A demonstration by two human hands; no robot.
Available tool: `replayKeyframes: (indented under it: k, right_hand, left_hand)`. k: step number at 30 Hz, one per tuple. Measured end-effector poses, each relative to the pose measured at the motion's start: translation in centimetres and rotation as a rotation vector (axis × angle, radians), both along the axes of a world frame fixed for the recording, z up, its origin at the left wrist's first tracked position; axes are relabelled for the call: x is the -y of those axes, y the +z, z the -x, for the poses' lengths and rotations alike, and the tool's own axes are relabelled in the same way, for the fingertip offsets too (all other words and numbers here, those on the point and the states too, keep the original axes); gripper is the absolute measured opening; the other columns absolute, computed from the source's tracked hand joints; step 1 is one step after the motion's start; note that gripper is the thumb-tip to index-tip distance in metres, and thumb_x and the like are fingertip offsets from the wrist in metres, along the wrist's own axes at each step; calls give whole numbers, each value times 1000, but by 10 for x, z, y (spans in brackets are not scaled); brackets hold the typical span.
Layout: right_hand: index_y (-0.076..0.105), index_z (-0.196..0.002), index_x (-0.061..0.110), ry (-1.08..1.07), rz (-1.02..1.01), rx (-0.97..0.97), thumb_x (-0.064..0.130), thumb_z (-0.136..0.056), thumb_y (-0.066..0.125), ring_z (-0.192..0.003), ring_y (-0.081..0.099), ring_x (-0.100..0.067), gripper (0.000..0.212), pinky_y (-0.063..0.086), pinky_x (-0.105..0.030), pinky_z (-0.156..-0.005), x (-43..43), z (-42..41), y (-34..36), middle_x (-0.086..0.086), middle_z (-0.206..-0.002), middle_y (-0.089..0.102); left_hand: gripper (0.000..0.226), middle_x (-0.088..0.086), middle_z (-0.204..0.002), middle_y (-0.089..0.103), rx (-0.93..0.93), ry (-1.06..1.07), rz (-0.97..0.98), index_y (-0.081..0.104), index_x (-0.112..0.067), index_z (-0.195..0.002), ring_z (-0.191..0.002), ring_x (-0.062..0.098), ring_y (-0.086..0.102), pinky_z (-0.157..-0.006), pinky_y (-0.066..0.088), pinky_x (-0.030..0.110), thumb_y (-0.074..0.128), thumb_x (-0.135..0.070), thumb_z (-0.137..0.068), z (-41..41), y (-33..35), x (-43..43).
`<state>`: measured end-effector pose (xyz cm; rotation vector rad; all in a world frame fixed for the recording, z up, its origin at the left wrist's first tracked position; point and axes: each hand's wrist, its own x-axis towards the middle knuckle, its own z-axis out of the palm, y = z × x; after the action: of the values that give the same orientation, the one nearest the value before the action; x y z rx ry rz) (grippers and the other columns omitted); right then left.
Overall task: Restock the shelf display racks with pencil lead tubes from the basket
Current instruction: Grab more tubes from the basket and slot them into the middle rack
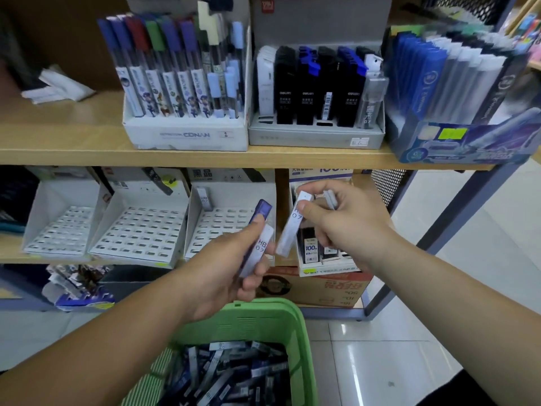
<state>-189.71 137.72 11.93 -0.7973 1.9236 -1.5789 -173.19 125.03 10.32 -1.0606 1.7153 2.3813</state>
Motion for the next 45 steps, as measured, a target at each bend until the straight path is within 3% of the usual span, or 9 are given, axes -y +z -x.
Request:
replayKeyframes:
  k: [8, 14, 18, 24, 27, 31, 34, 39, 45]
  right_hand:
    - [69, -110, 19, 61, -36, 178, 17, -103, 61, -39, 41, -10, 11, 26, -20, -38, 32, -35, 6, 0, -55, 52]
    - [69, -113, 19, 185, -50, 232, 15, -99, 68, -49, 49, -14, 15, 21, -26, -45, 48, -52, 7, -5, -67, 58]
    - [69, -109, 17, 169, -24, 224, 11, -94, 74, -50, 51, -17, 17, 21, -26, -46, 54, -54, 7, -4, -66, 62]
    - [64, -104, 13, 16, -26, 29, 14, -90, 78, -46, 51, -19, 20, 43, -26, -46, 75, -53, 0, 0, -61, 66]
    - [64, -94, 12, -34, 16, -39, 15, -86, 83, -48, 55, -14, 20, 48, -25, -50, 98, -54, -6, -6, -76, 69]
    - [67, -83, 23, -98, 51, -12, 18, -82, 87, -71, 63, -11, 20, 49, -26, -62, 137, -55, -23, 7, -81, 69]
    - [66, -77, 25, -139, 61, -2, 15, -81, 87, -79, 68, -14, 24, 56, -35, -71, 164, -57, -37, 9, -77, 69]
    - [68, -76, 29, -183, -21, -112, 19, -85, 83, -78, 67, -12, 20, 59, -37, -76, 198, -52, -62, 9, -81, 73]
    - [66, -75, 29, -149, -55, -115, 11, -88, 80, -73, 63, -9, 26, 58, -35, -77, 213, -53, -71, 10, -77, 68]
  left_hand:
    - [55, 0, -66, 39, -113, 29, -222, 64, -13, -97, -46, 9, 29, -36, 20, 19, 46, -65, -97, -57, 12, 37]
    - [35, 2, -72, 48, -173, 20, -160, 61, -6, -117, -54, 10, 36, -43, 29, 21, 61, -35, -98, -75, 7, 44]
    - [14, 2, -74, 51, -147, 5, -23, 55, -11, -105, -58, 11, 41, -49, 35, 23, 66, -18, -99, -75, 0, 49]
    - [22, -1, -60, 43, 24, 95, 313, 57, -20, -84, -54, 16, 39, -50, 39, 30, 77, -23, -92, -68, -7, 67]
    - [25, 4, -60, 46, 94, 112, 449, 57, -17, -86, -54, 20, 44, -53, 44, 31, 78, -29, -92, -65, -5, 96]
    - [17, 5, -59, 47, 125, 263, 509, 63, -9, -98, -54, 18, 44, -48, 42, 29, 73, -23, -95, -64, -20, 128]
    - [19, 7, -62, 45, 141, 379, 583, 64, -5, -87, -55, 19, 41, -54, 39, 31, 73, -20, -93, -68, -47, 137]
    - [26, -9, -39, 41, 104, 379, 545, 64, -8, -76, -31, 6, 34, -38, 31, 16, 86, -19, -84, -63, -67, 146]
    - [28, 2, -59, 60, 124, 400, 545, 72, 0, -83, -46, 11, 49, -44, 41, 17, 92, -19, -76, -60, -83, 156]
